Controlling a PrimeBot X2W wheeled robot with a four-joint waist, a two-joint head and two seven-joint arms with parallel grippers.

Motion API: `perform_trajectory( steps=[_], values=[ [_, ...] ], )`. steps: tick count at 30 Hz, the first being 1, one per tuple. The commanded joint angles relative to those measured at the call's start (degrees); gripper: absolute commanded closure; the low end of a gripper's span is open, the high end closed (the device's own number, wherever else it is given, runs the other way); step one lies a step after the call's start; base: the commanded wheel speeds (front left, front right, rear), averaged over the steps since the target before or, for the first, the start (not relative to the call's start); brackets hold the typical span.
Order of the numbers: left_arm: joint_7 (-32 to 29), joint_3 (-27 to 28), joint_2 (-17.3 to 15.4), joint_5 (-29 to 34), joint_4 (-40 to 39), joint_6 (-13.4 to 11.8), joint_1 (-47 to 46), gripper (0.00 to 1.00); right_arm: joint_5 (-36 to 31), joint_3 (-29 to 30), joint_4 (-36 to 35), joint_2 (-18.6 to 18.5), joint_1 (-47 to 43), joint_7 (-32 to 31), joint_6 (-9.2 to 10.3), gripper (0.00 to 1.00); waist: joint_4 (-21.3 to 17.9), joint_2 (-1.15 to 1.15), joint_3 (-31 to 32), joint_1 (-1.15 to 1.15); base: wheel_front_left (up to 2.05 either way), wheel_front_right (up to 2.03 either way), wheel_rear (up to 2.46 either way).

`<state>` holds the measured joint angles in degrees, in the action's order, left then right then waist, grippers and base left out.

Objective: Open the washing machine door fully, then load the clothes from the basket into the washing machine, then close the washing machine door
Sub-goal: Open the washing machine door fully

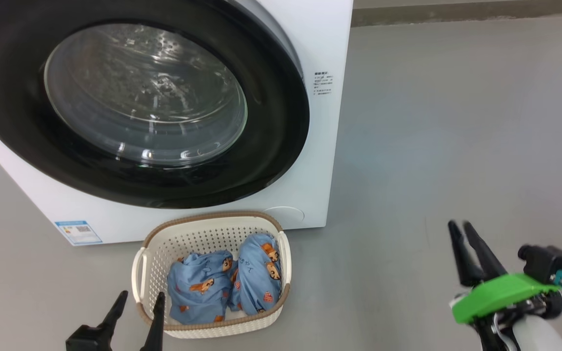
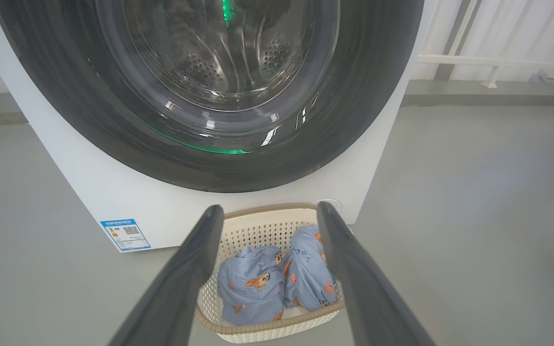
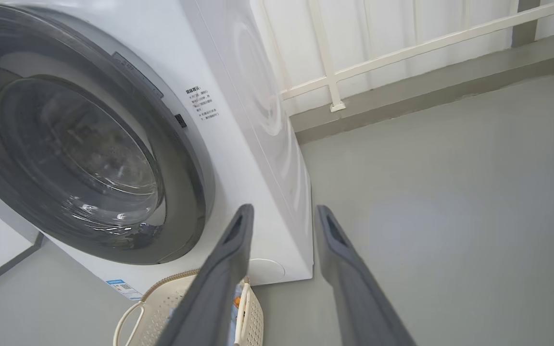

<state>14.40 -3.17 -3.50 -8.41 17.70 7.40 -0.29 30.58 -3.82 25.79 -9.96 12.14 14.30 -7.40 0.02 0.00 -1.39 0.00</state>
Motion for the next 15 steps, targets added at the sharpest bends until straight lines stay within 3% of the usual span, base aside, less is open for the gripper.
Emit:
perform_trajectory(
  steps=[1, 11, 15],
  values=[
    [0.6, 2.0, -0.3, -0.4, -0.8, 0.1, -2.6, 0.00, 3.0, -2.2, -1.0, -0.5, 3.2, 0.7, -0.09, 1.00, 0.4, 0.00, -0.6, 0.00, 0.00, 0.00, 0.00],
    [0.6, 1.0, 0.2, -0.5, -0.6, 0.1, -5.1, 0.00, 27.6, -7.7, -1.4, -3.3, 13.2, -0.3, -0.09, 1.00, 2.9, 0.00, -4.3, 0.00, 0.00, 0.00, 0.00],
    [0.6, 0.7, 0.2, -0.6, -0.8, 0.1, -6.0, 0.00, 33.8, -9.5, -1.6, -5.0, 15.9, -1.6, -0.09, 1.00, 3.8, 0.00, -5.7, 0.00, 0.00, 0.00, 0.00]
  ],
)
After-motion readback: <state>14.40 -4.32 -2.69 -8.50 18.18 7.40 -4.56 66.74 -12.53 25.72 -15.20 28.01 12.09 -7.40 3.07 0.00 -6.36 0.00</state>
